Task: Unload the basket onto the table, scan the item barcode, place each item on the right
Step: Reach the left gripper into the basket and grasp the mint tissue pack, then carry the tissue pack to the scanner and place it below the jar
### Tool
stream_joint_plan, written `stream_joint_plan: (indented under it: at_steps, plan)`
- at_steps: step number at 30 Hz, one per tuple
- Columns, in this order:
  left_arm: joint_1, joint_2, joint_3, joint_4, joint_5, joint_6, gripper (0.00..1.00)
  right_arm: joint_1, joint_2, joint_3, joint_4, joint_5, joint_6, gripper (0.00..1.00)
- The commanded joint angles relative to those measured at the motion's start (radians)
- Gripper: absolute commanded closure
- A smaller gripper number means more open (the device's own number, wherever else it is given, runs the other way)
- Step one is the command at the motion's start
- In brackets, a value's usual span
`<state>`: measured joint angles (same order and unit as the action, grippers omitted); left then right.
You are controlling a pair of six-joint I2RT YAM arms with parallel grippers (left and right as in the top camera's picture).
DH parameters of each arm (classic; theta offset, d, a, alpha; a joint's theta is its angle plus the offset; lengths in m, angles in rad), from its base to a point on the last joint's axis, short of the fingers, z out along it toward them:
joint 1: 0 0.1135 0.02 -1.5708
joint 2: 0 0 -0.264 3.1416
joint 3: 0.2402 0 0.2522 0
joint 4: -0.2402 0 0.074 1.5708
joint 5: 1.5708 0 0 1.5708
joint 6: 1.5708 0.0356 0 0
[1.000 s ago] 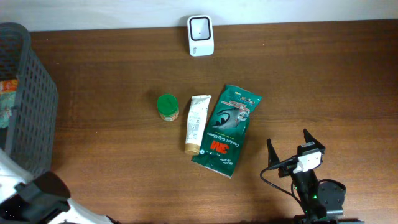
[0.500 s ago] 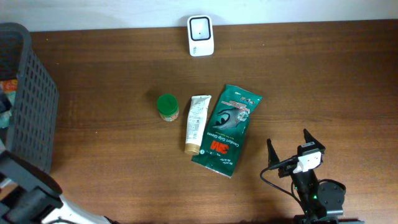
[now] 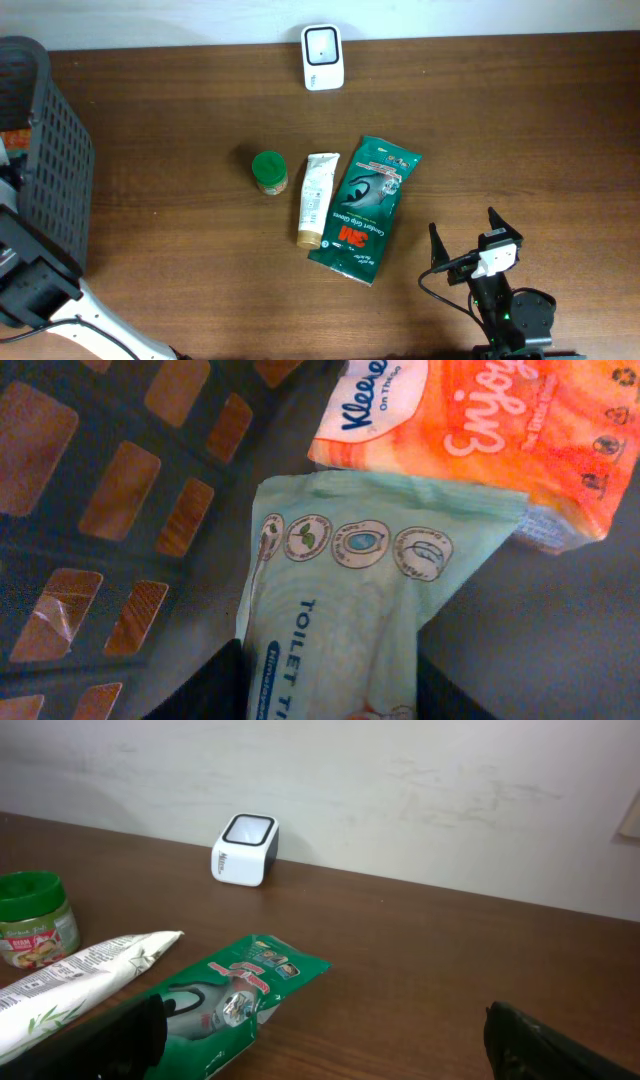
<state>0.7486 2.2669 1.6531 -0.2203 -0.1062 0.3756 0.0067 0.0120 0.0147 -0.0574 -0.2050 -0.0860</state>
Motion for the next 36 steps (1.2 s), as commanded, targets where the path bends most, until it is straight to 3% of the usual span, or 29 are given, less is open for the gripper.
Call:
stream_joint_plan:
  at_steps: [1,2,8,16,19,22,24,32,36]
  plan:
    - [-0.006,0.043,-0.009,-0.014,0.004,0.008,0.83,-0.007,-0.006,-0.009,0.001,-0.009,-0.004,0.02]
    - [-0.009,0.035,-0.009,-0.021,0.004,0.008,0.90,-0.007,-0.006,-0.009,0.001,-0.009,-0.004,0.02]
    - [-0.027,-0.164,-0.009,-0.032,0.005,-0.121,1.00,-0.007,-0.006,-0.009,0.001,-0.009,-0.004,0.02]
    - [-0.137,-0.691,-0.009,-0.103,0.130,-0.181,1.00,-0.007,-0.006,-0.009,0.001,-0.009,-0.004,0.02]
    - [-0.284,-0.855,-0.009,-0.309,0.227,-0.241,1.00,-0.007,-0.006,-0.009,0.001,-0.009,-0.003,0.02]
    - [-0.464,-0.853,-0.029,-0.617,0.245,-0.310,1.00,-0.007,-0.006,-0.009,0.001,-0.009,-0.004,0.02]
    - [-0.575,-0.824,-0.082,-0.709,0.245,-0.323,1.00,-0.007,-0.006,-0.009,0.001,-0.009,-0.004,0.02]
    - [-0.826,-0.638,-0.357,-0.721,0.241,-0.438,1.00,-0.007,-0.006,-0.009,0.001,-0.009,-0.004,0.02]
    - [-0.847,-0.538,-0.364,-0.718,0.241,-0.620,1.00,-0.007,-0.006,-0.009,0.001,-0.009,-0.004,0.02]
